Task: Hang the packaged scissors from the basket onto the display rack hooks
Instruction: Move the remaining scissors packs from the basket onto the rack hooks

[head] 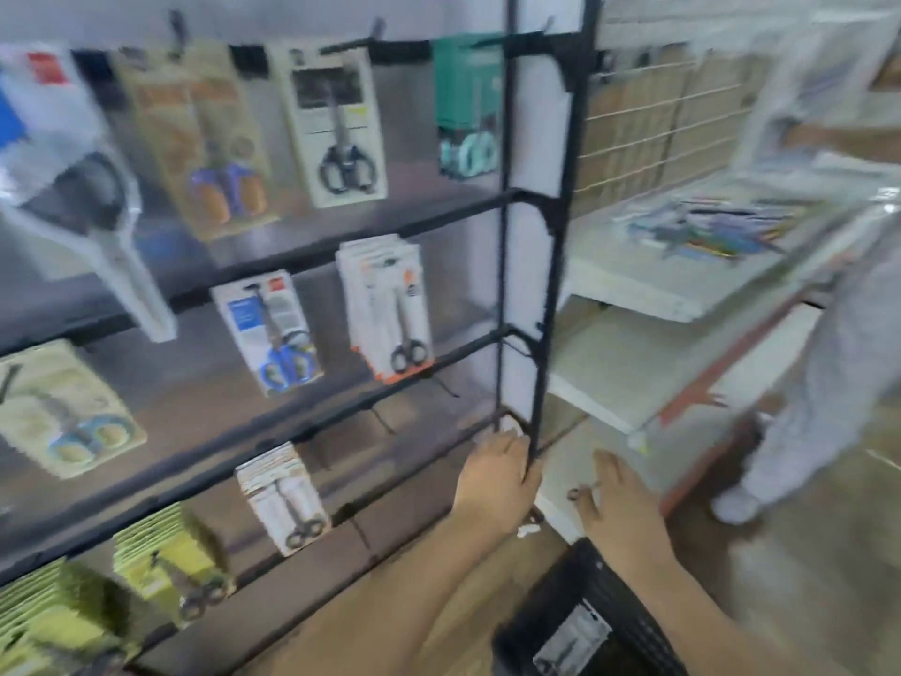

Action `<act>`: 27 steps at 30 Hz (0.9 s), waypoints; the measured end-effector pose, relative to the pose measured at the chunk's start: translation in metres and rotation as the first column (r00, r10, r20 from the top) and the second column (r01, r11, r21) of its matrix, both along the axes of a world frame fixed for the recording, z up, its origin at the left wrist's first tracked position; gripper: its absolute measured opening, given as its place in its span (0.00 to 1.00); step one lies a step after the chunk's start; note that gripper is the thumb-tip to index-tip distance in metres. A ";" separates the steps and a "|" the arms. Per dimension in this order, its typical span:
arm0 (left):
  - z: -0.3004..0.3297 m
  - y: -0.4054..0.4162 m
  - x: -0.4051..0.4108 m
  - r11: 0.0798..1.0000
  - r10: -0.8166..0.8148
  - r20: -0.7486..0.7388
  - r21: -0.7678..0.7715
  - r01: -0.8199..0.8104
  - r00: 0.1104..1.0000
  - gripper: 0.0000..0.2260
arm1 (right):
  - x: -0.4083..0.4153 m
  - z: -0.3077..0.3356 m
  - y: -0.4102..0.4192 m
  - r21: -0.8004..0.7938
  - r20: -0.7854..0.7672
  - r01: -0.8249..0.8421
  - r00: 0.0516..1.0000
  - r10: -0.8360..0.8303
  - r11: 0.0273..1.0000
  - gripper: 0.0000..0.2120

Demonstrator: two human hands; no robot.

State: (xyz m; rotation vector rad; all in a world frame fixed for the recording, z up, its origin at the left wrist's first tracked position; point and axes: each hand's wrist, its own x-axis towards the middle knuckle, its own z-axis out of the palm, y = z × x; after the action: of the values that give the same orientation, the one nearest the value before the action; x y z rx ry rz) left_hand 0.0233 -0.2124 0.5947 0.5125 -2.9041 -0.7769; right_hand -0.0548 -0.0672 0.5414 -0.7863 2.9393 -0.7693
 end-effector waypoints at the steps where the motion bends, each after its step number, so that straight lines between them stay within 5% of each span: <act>1: -0.010 0.017 -0.010 0.999 -0.038 0.025 0.025 0.037 0.999 0.19 | -0.001 -0.011 0.022 -0.006 0.064 0.042 0.997 -0.042 0.999 0.23; 9: -0.110 0.137 -0.058 0.975 -0.142 0.241 0.204 0.093 0.960 0.15 | 0.008 -0.087 0.191 0.107 0.476 0.330 0.811 -0.340 0.938 0.23; 16: -0.193 0.181 -0.053 0.961 -0.274 0.504 0.167 0.219 0.819 0.18 | 0.021 -0.166 0.261 0.194 0.564 0.500 0.647 -0.513 0.844 0.23; 27: -0.393 0.172 -0.025 0.900 -0.415 0.637 0.179 0.398 0.650 0.10 | 0.095 -0.334 0.247 0.212 0.623 0.684 0.455 -0.636 0.698 0.11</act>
State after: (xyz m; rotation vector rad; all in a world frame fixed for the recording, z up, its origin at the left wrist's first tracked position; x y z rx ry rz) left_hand -0.0015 -0.0404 0.2020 0.1243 -3.7782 -0.7975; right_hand 0.0399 0.1794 0.2078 0.6476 2.4439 -0.9089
